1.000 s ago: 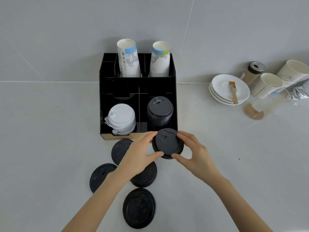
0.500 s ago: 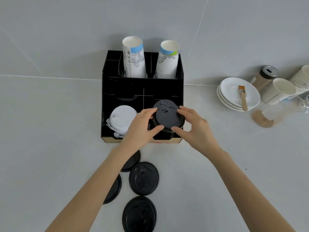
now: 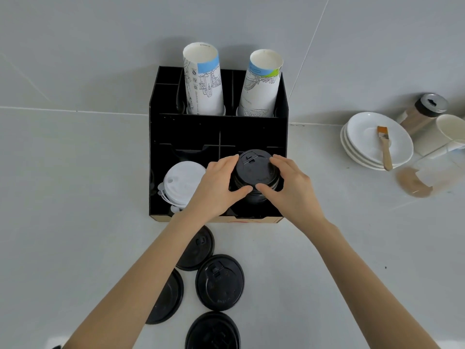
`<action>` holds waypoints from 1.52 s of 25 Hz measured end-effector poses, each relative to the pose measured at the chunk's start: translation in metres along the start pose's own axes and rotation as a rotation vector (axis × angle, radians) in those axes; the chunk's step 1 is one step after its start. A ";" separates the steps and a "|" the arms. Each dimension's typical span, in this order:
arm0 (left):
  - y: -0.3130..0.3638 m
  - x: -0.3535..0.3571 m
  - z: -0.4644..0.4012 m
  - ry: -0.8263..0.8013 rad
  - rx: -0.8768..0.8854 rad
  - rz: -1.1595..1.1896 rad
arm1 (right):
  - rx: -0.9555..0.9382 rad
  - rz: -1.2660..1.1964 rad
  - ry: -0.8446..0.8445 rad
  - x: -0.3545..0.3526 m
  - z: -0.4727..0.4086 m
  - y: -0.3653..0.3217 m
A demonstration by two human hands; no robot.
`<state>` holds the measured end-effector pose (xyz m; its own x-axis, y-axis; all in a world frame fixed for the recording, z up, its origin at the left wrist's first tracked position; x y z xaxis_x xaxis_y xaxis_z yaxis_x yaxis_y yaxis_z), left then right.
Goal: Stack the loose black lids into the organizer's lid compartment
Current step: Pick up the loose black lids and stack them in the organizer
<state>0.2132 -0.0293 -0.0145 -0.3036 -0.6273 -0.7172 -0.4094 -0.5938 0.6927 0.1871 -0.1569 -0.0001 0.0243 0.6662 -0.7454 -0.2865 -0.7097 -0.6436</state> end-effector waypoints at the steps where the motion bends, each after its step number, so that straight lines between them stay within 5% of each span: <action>1: -0.001 0.001 0.000 -0.007 -0.006 -0.002 | 0.005 0.006 0.001 0.001 0.000 0.001; 13: 0.001 0.005 0.002 -0.018 0.010 -0.052 | 0.008 0.171 0.010 0.008 0.008 0.003; 21: -0.001 -0.008 0.038 0.016 -0.013 -0.005 | -0.094 -0.025 0.051 0.000 0.048 -0.002; 29: -0.009 -0.003 0.108 -0.006 -0.065 -0.013 | -0.145 0.050 -0.176 0.051 0.105 0.016; 38: -0.029 0.030 0.174 -0.206 -0.164 -0.098 | -0.089 0.178 -0.406 0.095 0.143 0.043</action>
<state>0.0659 0.0568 -0.0697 -0.4450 -0.4573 -0.7700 -0.3060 -0.7304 0.6107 0.0399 -0.0913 -0.0740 -0.4008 0.5553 -0.7287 -0.1683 -0.8265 -0.5372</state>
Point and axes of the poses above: each hand's wrist, its own z-axis away from the middle knuckle, its own x-axis out of the palm, y = z × x, the point moved 8 cm from there along -z, towards the middle knuckle, and after that the axes turned 12 degrees about x, right-handed, at the moved point
